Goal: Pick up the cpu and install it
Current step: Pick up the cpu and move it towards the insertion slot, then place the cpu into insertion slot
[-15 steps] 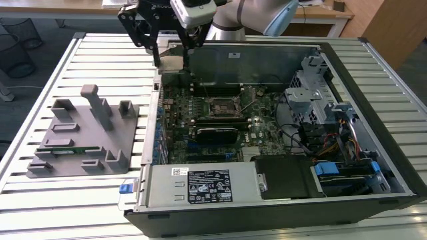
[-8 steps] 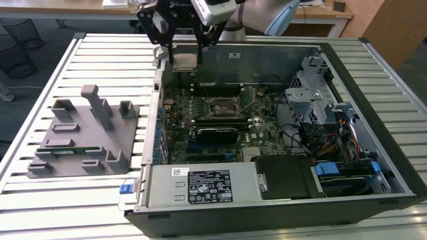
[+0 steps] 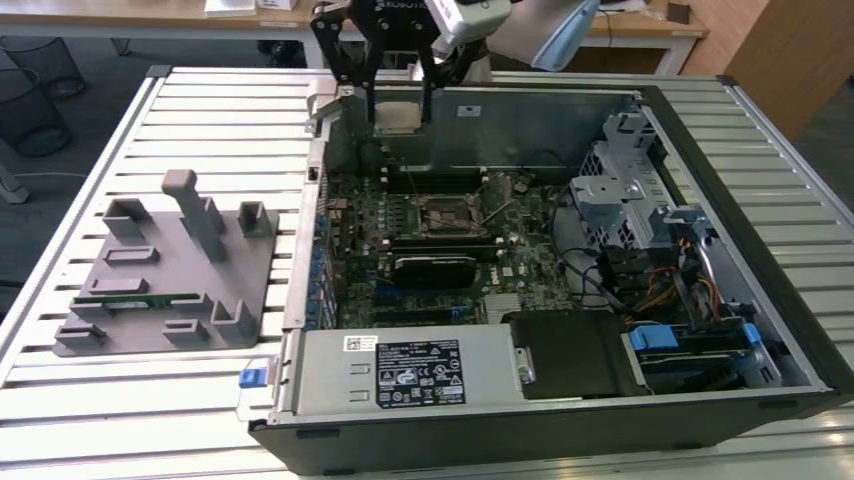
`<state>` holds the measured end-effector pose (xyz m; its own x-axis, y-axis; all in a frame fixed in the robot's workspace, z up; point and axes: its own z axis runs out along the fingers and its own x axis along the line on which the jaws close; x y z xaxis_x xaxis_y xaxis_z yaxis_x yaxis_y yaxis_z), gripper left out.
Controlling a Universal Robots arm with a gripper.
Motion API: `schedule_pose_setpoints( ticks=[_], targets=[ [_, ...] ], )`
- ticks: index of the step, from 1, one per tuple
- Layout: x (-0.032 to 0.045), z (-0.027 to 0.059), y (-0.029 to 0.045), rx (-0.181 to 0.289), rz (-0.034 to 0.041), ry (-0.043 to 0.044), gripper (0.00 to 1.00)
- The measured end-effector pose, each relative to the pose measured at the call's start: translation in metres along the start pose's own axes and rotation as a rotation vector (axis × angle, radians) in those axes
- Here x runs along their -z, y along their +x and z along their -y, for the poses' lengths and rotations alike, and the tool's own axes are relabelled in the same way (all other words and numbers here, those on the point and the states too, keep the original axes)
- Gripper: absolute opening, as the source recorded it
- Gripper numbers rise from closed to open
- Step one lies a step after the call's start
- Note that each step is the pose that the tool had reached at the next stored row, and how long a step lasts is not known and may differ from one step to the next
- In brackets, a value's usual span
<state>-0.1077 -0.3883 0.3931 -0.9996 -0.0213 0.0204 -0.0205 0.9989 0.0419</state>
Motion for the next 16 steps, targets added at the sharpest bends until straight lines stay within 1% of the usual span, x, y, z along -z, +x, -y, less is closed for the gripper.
schedule_pose_setpoints(
  ticks=[6,10,12,14,16],
  targets=[
    [-0.0009,-0.0039,-0.0265,0.000,0.0001,-0.0010,0.53],
    [-0.0011,-0.0047,-0.0431,0.000,0.0000,-0.0008,0.53],
    [-0.0010,-0.0046,-0.0469,-0.001,-0.0002,-0.0006,0.53],
    [-0.0010,-0.0045,-0.0482,-0.001,-0.0002,-0.0008,0.53],
    [-0.0010,-0.0046,-0.0494,-0.002,-0.0001,0.0009,0.53]
  ],
)
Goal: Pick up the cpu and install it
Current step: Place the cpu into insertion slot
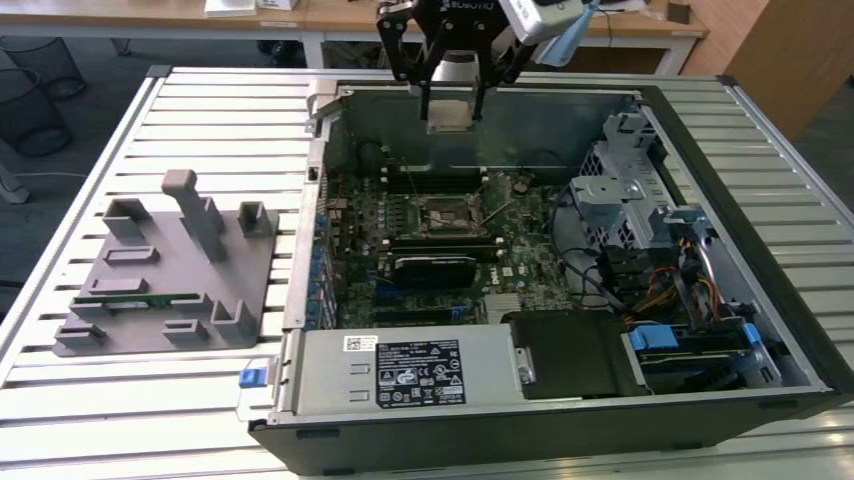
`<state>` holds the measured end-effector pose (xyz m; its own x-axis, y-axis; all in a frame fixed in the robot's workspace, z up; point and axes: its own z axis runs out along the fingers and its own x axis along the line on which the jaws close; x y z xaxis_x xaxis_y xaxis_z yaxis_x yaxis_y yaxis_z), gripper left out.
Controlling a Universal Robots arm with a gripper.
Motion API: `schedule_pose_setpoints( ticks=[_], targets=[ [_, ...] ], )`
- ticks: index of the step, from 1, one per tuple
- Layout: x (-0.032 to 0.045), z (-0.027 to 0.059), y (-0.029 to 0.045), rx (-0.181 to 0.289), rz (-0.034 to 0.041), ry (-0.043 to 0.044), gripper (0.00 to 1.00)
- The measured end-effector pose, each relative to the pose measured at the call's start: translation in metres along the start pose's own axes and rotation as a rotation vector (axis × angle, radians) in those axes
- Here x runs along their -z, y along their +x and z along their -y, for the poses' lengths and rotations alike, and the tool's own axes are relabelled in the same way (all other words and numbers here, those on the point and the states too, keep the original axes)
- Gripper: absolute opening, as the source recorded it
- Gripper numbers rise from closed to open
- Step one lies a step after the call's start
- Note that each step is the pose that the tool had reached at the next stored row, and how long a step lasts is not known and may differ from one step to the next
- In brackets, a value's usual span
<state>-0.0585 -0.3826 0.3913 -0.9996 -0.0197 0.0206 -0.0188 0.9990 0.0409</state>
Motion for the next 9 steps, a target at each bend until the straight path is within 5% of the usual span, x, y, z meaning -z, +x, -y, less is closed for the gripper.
schedule_pose_setpoints(
  ticks=[9],
  targets=[
    [-0.0034,0.0002,-0.0003,-0.133,0.0048,0.0061,0.53]
  ],
)
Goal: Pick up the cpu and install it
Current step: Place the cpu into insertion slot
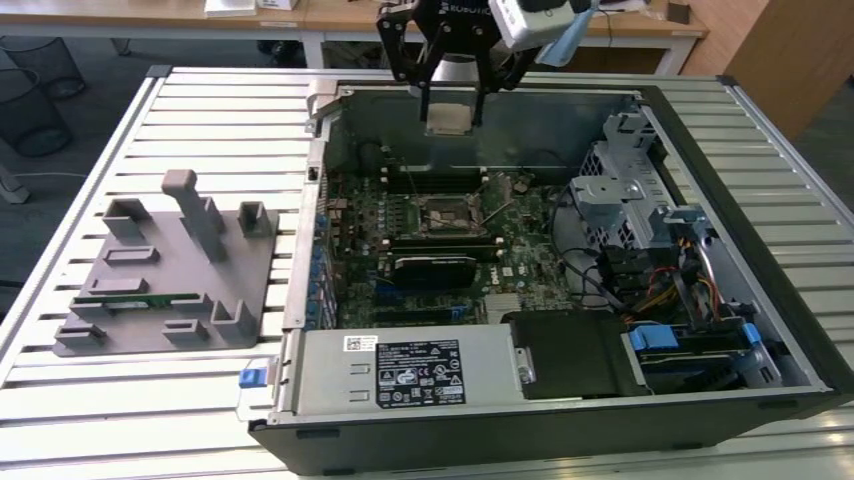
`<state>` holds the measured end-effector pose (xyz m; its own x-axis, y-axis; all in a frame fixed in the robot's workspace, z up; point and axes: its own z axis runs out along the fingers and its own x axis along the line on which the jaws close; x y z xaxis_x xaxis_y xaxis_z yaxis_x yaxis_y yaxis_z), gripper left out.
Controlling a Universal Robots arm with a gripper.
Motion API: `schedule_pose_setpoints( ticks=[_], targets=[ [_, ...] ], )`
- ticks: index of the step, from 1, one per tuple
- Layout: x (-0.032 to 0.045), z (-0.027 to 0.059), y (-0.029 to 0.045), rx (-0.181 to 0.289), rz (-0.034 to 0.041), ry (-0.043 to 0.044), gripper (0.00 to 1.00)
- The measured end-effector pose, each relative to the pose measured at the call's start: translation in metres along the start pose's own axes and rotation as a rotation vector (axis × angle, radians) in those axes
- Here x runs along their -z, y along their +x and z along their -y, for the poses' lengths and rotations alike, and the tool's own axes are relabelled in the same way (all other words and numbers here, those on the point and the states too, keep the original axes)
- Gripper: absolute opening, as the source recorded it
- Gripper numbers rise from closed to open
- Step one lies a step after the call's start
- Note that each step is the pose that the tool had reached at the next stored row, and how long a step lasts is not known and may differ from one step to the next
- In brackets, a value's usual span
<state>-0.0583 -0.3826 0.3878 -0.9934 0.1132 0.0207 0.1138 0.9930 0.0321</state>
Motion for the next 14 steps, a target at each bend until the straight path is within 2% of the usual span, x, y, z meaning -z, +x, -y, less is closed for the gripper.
schedule_pose_setpoints(
  ticks=[14],
  targets=[
    [-0.0038,0.0001,-0.0001,-0.255,0.0083,-0.0054,0.53]
  ],
)
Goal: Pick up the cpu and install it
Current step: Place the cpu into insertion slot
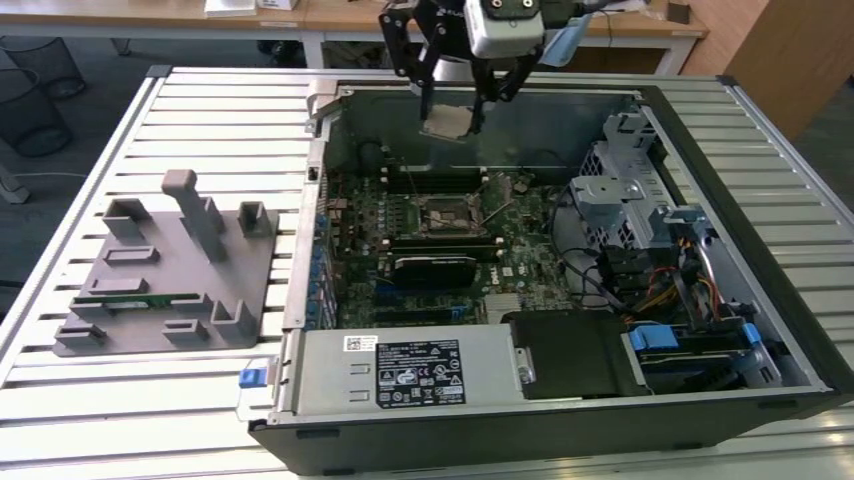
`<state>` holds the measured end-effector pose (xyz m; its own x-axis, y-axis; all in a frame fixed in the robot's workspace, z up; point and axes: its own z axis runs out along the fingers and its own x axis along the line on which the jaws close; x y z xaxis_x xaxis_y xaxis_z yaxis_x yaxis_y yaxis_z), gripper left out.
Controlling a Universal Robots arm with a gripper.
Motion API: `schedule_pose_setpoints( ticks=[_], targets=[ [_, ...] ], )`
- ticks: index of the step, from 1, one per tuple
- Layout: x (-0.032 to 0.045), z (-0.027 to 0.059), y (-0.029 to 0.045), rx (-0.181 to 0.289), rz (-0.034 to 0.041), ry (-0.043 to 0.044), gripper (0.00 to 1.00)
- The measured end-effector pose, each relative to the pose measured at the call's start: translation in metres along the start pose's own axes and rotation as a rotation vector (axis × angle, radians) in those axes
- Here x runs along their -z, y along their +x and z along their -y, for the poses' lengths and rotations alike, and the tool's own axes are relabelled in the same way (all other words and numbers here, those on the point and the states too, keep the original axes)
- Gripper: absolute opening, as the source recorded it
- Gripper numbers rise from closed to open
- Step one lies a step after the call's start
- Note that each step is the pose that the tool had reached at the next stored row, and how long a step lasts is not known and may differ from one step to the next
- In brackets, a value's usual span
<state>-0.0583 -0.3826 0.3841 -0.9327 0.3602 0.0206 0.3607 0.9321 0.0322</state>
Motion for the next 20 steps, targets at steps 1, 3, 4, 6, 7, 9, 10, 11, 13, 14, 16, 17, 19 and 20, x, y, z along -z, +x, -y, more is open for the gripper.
schedule_pose_setpoints(
  ticks=[1,3,4,6,7,9,10,11,13,14,16,17,19,20],
  targets=[
    [-0.0004,0.0000,0.0000,-0.018,0.0006,-0.0004,0.53],
    [-0.0012,0.0000,0.0000,-0.054,0.0018,-0.0012,0.53],
    [-0.0016,0.0000,0.0000,-0.073,0.0024,-0.0015,0.53],
    [-0.0029,0.0001,0.0000,-0.108,0.0043,-0.0023,0.53],
    [-0.0044,0.0001,-0.0001,-0.145,0.0063,-0.0032,0.53],
    [-0.0058,0.0002,-0.0001,-0.178,0.0087,-0.0037,0.53],
    [-0.0065,0.0002,-0.0001,-0.193,0.0106,-0.0038,0.53],
    [-0.0072,0.0002,-0.0001,-0.207,0.0124,-0.0032,0.53],
    [-0.0087,0.0003,-0.0002,-0.234,0.0153,-0.0016,0.53],
    [-0.0097,0.0003,-0.0002,-0.251,0.0165,-0.0015,0.53],
    [-0.0112,0.0004,-0.0002,-0.284,0.0181,-0.0020,0.53],
    [-0.0118,0.0004,-0.0002,-0.300,0.0188,-0.0023,0.53],
    [-0.0127,0.0004,-0.0003,-0.326,0.0204,-0.0029,0.53],
    [-0.0132,0.0004,-0.0003,-0.339,0.0210,-0.0034,0.53]
  ],
)
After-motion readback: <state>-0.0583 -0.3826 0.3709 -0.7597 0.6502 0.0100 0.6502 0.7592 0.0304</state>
